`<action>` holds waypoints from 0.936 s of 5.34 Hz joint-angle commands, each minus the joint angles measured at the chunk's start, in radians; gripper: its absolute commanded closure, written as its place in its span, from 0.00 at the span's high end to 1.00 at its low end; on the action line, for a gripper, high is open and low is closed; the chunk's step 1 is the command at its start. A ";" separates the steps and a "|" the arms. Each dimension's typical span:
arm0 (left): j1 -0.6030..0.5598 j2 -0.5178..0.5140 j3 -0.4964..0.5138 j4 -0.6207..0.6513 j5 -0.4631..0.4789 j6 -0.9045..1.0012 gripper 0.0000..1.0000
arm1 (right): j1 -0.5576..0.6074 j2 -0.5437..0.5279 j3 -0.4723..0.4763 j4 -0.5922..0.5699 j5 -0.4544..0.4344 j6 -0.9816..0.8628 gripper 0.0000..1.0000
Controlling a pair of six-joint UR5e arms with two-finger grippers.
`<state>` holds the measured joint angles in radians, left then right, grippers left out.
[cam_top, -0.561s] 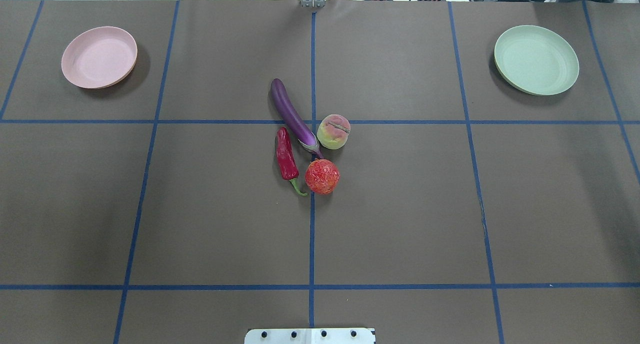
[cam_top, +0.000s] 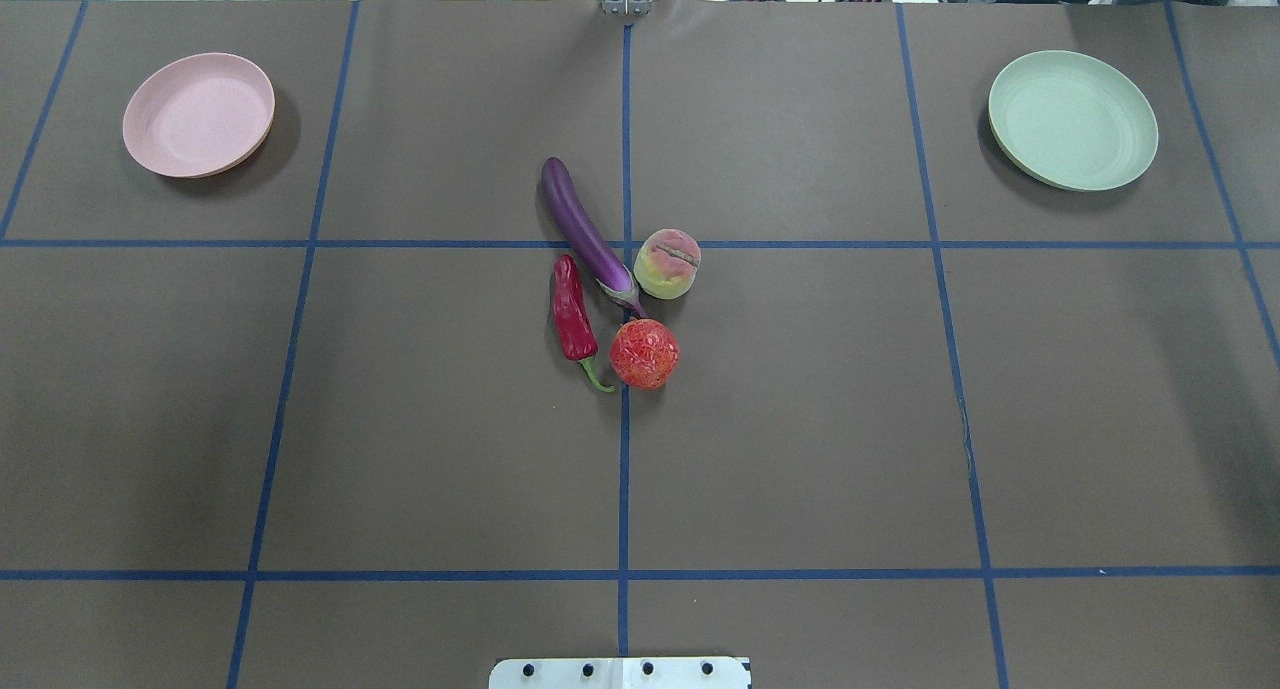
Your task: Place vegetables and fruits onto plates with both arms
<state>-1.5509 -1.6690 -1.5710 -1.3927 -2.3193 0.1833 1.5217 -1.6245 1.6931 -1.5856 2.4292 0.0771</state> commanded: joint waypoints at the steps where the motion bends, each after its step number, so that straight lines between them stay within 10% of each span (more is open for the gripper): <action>1: 0.000 -0.018 -0.006 0.004 -0.002 -0.002 1.00 | 0.000 0.002 0.000 0.000 -0.001 0.000 1.00; 5: 0.112 -0.198 -0.215 0.164 0.066 -0.005 1.00 | 0.000 0.003 -0.001 0.000 0.013 0.000 1.00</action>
<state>-1.4804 -1.8573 -1.6945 -1.2387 -2.2586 0.1790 1.5217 -1.6213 1.6943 -1.5860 2.4385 0.0767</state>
